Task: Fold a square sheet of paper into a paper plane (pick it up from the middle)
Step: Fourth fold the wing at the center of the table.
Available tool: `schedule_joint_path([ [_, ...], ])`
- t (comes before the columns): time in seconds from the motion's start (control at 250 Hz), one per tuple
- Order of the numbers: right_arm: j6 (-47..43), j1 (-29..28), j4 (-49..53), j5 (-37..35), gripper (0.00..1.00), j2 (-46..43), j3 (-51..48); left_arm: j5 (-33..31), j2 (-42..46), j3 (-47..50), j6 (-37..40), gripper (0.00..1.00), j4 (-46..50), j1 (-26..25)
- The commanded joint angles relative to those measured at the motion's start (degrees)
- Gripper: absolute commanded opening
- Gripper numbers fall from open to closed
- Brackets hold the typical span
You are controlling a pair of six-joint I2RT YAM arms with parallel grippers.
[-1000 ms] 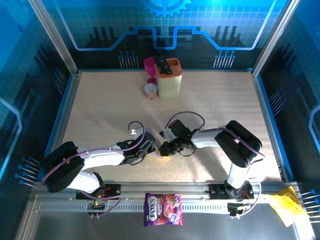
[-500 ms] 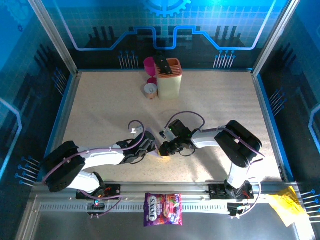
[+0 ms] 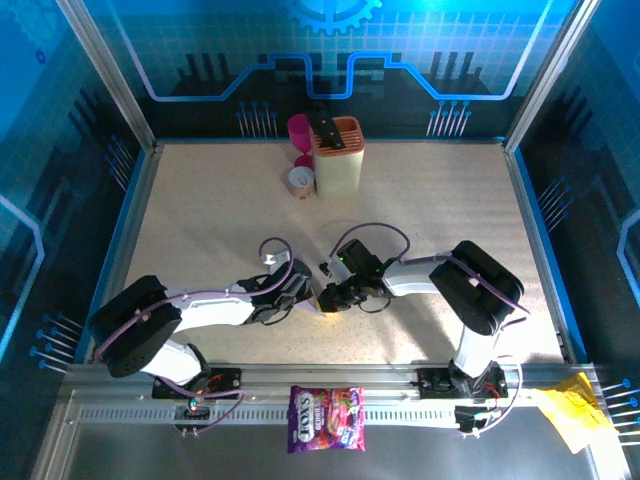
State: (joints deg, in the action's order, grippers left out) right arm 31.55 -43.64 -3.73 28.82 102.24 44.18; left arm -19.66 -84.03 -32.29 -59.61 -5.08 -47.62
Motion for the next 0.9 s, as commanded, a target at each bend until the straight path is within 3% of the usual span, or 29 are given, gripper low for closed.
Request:
schedule_joint_path([
  [0.0, 0.3, -0.6, 6.6, -2.9, 0.0, 4.5, -3.1, -0.2, -1.4, -1.4, 1.4, 0.0, 0.0, 0.6],
  [0.775, 0.8, -0.5, 7.1, -1.2, 0.0, 2.6, -1.8, -1.5, -4.6, -1.0, 0.7, 0.0, 1.1, 1.0],
  [0.895, 0.9, 0.1, 7.7, -0.6, 0.12, -0.1, -1.9, -1.5, -4.9, -1.0, 0.9, 0.0, 1.3, 1.0],
])
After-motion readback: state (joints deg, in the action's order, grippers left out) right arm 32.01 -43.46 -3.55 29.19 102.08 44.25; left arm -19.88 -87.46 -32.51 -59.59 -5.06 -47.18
